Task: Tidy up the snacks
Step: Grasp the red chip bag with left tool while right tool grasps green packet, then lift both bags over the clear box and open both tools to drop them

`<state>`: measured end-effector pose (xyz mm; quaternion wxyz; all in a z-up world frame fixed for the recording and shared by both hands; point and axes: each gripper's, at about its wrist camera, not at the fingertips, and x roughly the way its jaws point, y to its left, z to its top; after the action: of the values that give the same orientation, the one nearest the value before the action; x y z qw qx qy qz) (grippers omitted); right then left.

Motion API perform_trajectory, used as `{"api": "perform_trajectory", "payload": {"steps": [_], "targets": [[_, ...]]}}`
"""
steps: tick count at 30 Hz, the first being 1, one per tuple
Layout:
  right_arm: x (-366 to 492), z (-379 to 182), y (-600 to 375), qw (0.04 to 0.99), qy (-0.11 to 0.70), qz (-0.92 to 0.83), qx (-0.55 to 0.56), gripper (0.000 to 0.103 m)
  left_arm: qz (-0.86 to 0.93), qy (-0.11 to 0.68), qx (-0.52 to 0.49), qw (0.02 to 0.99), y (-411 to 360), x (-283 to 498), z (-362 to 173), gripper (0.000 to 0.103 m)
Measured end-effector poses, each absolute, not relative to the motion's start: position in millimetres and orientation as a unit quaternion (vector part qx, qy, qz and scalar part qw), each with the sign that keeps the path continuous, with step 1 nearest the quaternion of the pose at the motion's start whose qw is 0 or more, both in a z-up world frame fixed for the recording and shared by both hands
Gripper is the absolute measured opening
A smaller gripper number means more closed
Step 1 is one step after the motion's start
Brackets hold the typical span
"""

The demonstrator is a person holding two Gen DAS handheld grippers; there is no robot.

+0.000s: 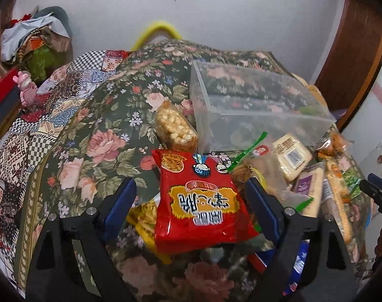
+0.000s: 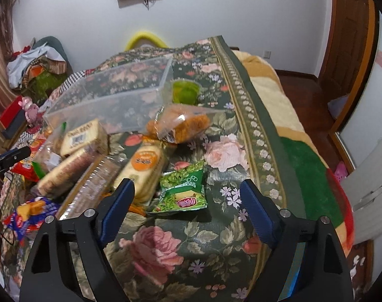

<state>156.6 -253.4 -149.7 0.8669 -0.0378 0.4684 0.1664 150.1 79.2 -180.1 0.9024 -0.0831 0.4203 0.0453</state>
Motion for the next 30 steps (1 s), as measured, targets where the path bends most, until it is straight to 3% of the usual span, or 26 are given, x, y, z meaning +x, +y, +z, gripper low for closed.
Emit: {"api": "perform_trajectory", "payload": {"steps": [3, 6, 20, 22, 24, 28, 30], "targets": [[161, -159, -252, 0.857, 0.485, 0.169, -0.040, 0.064, 0.046, 0.434, -0.080, 0.896, 79, 160, -188, 0.088], [165, -168, -252, 0.849, 0.499, 0.174, -0.033, 0.055, 0.042, 0.447, -0.081, 0.890, 80, 169, -197, 0.088], [172, -178, -247, 0.841, 0.504, 0.193, -0.018, 0.035, 0.025, 0.478, -0.078, 0.874, 75, 180, -222, 0.093], [172, -177, -247, 0.841, 0.504, 0.195, -0.015, 0.032, 0.028, 0.472, -0.075, 0.878, 75, 178, -222, 0.087], [172, -175, -247, 0.841, 0.505, 0.195, -0.014, 0.031, 0.040, 0.466, -0.063, 0.881, 72, 178, -220, 0.067], [169, -168, -250, 0.845, 0.498, 0.193, -0.007, 0.030, 0.041, 0.450, -0.051, 0.891, 67, 175, -210, 0.052], [167, -162, -251, 0.850, 0.490, 0.192, -0.007, 0.030, 0.039, 0.442, -0.047, 0.895, 65, 173, -203, 0.038]]}}
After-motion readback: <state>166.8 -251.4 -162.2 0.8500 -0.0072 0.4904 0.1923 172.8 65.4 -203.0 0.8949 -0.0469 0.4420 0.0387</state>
